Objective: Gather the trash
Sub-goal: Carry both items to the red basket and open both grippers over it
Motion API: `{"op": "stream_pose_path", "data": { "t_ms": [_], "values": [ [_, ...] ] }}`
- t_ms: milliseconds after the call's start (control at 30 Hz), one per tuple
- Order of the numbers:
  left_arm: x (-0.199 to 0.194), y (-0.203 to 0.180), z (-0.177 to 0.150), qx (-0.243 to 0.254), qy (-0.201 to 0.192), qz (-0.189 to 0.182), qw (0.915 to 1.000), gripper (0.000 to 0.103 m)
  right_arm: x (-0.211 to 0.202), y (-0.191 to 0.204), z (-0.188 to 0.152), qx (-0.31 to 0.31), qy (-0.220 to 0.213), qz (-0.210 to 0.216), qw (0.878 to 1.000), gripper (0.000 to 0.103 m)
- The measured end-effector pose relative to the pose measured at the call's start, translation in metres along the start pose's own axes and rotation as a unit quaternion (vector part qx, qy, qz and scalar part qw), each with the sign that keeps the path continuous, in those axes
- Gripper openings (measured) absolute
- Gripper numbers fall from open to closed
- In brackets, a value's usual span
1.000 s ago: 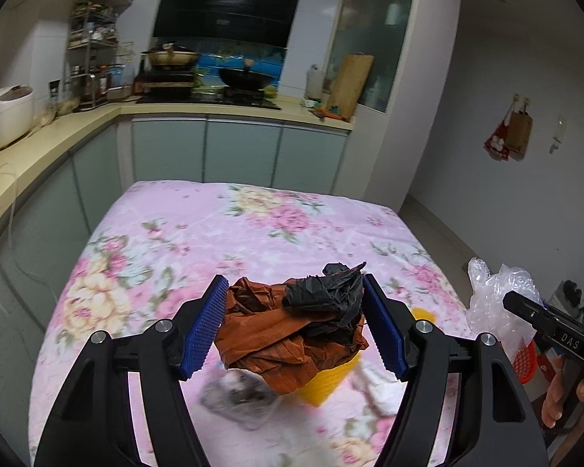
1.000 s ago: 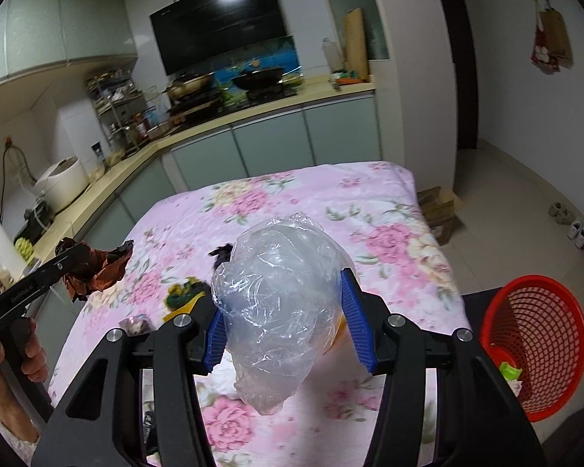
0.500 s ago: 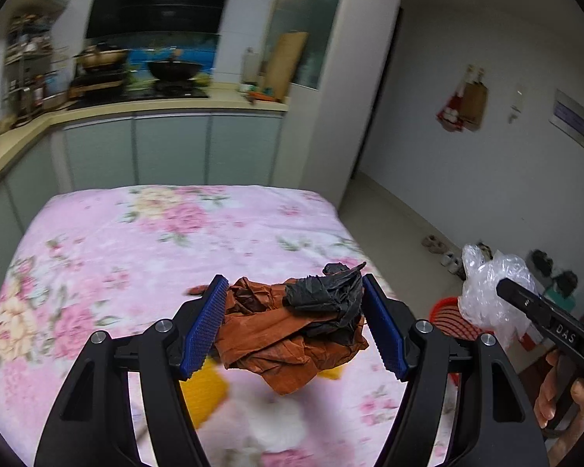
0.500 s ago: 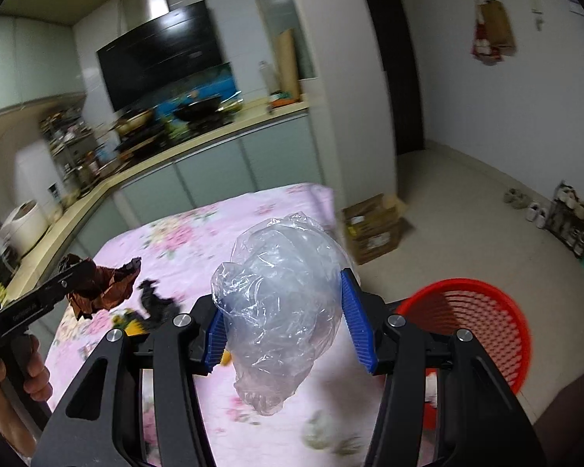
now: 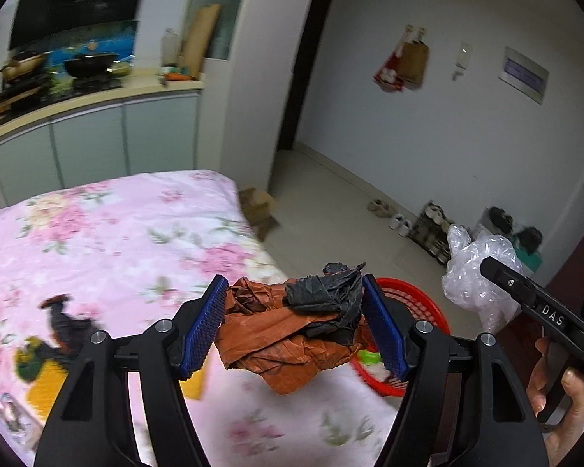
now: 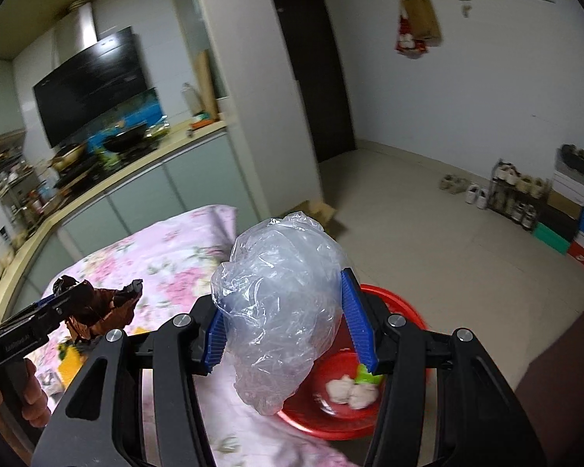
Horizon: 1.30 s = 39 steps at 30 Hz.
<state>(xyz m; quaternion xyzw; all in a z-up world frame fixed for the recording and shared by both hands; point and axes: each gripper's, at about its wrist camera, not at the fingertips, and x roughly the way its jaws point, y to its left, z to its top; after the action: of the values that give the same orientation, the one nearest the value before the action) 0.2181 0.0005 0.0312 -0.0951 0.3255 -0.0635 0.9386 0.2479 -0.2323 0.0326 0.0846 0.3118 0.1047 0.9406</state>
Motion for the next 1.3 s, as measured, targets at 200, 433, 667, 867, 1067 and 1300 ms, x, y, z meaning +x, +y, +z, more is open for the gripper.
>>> {"op": "stream_pose_path", "data": {
  "t_ms": [200,433,667,867,1067,1300],
  "values": [
    [0.044,-0.038,0.001,0.008,0.031,-0.03,0.999,0.067,0.012,-0.032,-0.005,0.021,0.019,-0.031,0.999,0.051],
    [0.105,-0.083,-0.011,0.029,0.079,-0.045,0.9954,0.067,0.039,-0.061,-0.013,0.043,0.054,-0.063,0.996,0.051],
    [0.166,-0.1,-0.037,0.022,0.145,-0.054,0.9877,0.067,0.076,-0.081,-0.02,0.047,0.096,-0.084,0.991,0.051],
    [0.192,-0.101,-0.054,0.015,0.181,-0.056,0.9817,0.069,0.093,-0.097,-0.033,0.078,0.124,-0.076,0.986,0.07],
    [0.188,-0.1,-0.055,0.021,0.177,-0.056,0.9823,0.077,0.091,-0.103,-0.034,0.091,0.121,-0.068,0.986,0.078],
    [0.178,-0.088,-0.051,0.004,0.174,-0.045,0.9837,0.081,0.083,-0.097,-0.033,0.085,0.113,-0.063,0.988,0.078]
  ]
}}
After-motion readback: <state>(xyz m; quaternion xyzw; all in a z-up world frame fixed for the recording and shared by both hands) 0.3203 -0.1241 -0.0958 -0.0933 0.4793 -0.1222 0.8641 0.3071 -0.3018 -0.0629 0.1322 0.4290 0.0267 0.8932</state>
